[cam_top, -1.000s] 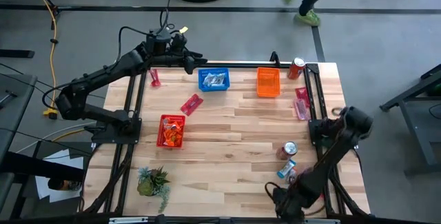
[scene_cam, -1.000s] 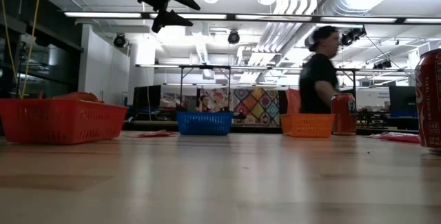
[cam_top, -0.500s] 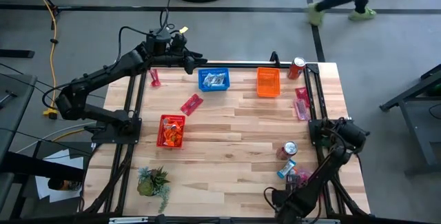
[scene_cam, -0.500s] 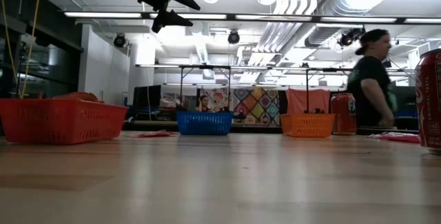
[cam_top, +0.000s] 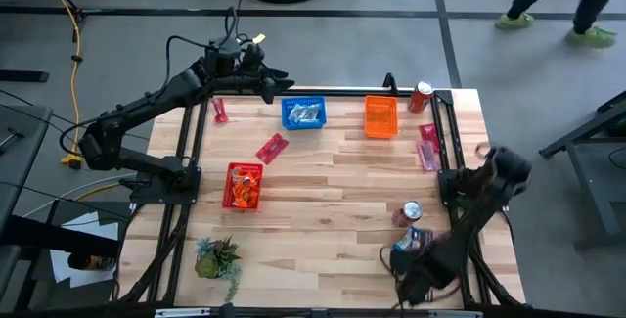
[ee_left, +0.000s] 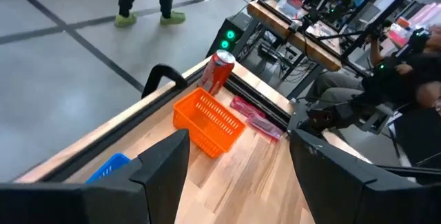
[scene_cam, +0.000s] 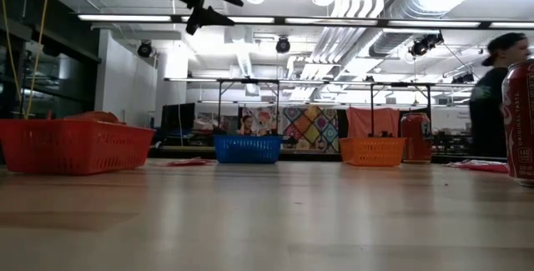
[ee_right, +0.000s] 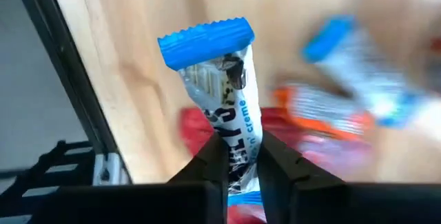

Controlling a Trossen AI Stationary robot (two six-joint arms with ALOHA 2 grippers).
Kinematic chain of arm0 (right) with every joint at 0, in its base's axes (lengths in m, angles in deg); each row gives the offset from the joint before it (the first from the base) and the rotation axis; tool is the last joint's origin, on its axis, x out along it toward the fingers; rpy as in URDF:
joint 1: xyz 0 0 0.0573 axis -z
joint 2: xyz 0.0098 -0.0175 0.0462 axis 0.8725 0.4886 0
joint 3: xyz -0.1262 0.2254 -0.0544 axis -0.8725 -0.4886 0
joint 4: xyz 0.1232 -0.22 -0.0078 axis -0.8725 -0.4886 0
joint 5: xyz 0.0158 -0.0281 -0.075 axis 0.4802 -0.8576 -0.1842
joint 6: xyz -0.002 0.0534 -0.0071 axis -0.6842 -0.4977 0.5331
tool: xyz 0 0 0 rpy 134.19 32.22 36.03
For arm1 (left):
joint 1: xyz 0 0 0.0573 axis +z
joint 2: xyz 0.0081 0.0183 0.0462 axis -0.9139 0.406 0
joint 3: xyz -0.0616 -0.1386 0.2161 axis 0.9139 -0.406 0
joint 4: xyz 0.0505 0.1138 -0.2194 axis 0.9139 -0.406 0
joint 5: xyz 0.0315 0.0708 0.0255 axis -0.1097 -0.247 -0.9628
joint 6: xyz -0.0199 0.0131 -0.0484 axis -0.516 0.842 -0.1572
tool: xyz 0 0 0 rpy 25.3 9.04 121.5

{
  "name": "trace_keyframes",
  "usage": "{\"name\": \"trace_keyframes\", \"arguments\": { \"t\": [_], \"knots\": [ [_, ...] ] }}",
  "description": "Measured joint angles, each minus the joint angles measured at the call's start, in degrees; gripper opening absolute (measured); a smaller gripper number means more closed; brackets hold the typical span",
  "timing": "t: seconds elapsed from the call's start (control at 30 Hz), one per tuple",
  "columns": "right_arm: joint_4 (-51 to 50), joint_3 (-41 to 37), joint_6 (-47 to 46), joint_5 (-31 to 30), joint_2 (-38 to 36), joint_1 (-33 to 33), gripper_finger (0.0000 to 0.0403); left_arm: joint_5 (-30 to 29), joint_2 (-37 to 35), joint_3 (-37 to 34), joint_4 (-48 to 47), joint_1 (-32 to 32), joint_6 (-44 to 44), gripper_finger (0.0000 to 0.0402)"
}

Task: Sort candy
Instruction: Put the white candy pack into the blue basket

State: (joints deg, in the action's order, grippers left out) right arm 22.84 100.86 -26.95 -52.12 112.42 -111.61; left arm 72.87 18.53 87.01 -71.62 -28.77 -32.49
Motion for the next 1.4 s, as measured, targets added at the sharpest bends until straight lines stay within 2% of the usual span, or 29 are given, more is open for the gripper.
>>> {"name": "trace_keyframes", "arguments": {
  "t": [0.17, 0.3, 0.4, 0.5, 0.57, 0.63, 0.73, 0.83, 0.93, 1.07, 1.13, 1.2, 1.3, 1.4],
  "knots": [
    [-9.2, 0.0, 5.0, -9.1, -11.2, 5.4, 0.0016, 0.0, 0.0, 0.2, 0.0, 0.0, 2.0, 0.0237],
    [-9.4, -0.2, 13.7, -20.8, -19.1, 12.5, 0.001, 0.4, 0.0, 0.2, -0.6, -0.5, 2.7, 0.0237],
    [-6.5, -0.2, 20.3, -28.6, -22.8, 19.8, 0.0009, 4.7, 0.0, 0.2, -1.8, -1.2, 3.9, 0.0237],
    [-0.6, -0.2, 27.5, -30.6, -24.0, 28.7, 0.0008, 10.4, -0.5, 0.2, -3.6, -2.4, 6.3, 0.0237],
    [5.6, -0.2, 32.9, -29.8, -24.1, 34.4, 0.0008, 13.1, -1.3, 0.2, -5.5, -3.3, 8.0, 0.0237],
    [13.8, -0.5, 39.6, -27.3, -23.9, 39.4, 0.0008, 13.4, -2.3, 0.2, -7.7, -4.2, 9.3, 0.0237],
    [30.7, -4.5, 48.8, -19.0, -23.9, 46.5, 0.0008, 12.7, -4.7, -0.5, -9.1, -5.4, 11.2, 0.0237],
    [48.1, -10.7, 51.9, -9.9, -23.9, 53.1, 0.0007, 11.0, -8.3, -4.5, -6.3, -6.2, 11.2, 0.0237],
    [64.2, -17.3, 51.9, -6.3, -23.8, 58.3, 0.0007, 6.8, -13.4, -12.9, 4.2, -7.8, 6.3, 0.0237],
    [81.8, -22.5, 48.6, -5.4, -22.8, 62.9, 0.0007, -2.9, -18.3, -27.6, 28.3, -10.7, -4.2, 0.0237],
    [85.5, -22.6, 48.6, -4.4, -20.9, 64.2, 0.0007, -7.3, -18.2, -32.5, 39.9, -12.2, -6.2, 0.0237],
    [85.6, -20.6, 49.7, -2.1, -18.3, 65.0, 0.0007, -9.8, -17.2, -34.3, 47.2, -13.5, -3.8, 0.0237],
    [85.0, -16.0, 52.5, 1.8, -14.3, 65.2, 0.0007, -10.0, -15.4, -33.3, 47.3, -14.9, 1.6, 0.0237],
    [82.2, -11.3, 55.9, 3.0, -10.5, 65.1, 0.0007, -10.0, -13.4, -30.9, 44.9, -16.0, 4.6, 0.0237]
  ]
}}
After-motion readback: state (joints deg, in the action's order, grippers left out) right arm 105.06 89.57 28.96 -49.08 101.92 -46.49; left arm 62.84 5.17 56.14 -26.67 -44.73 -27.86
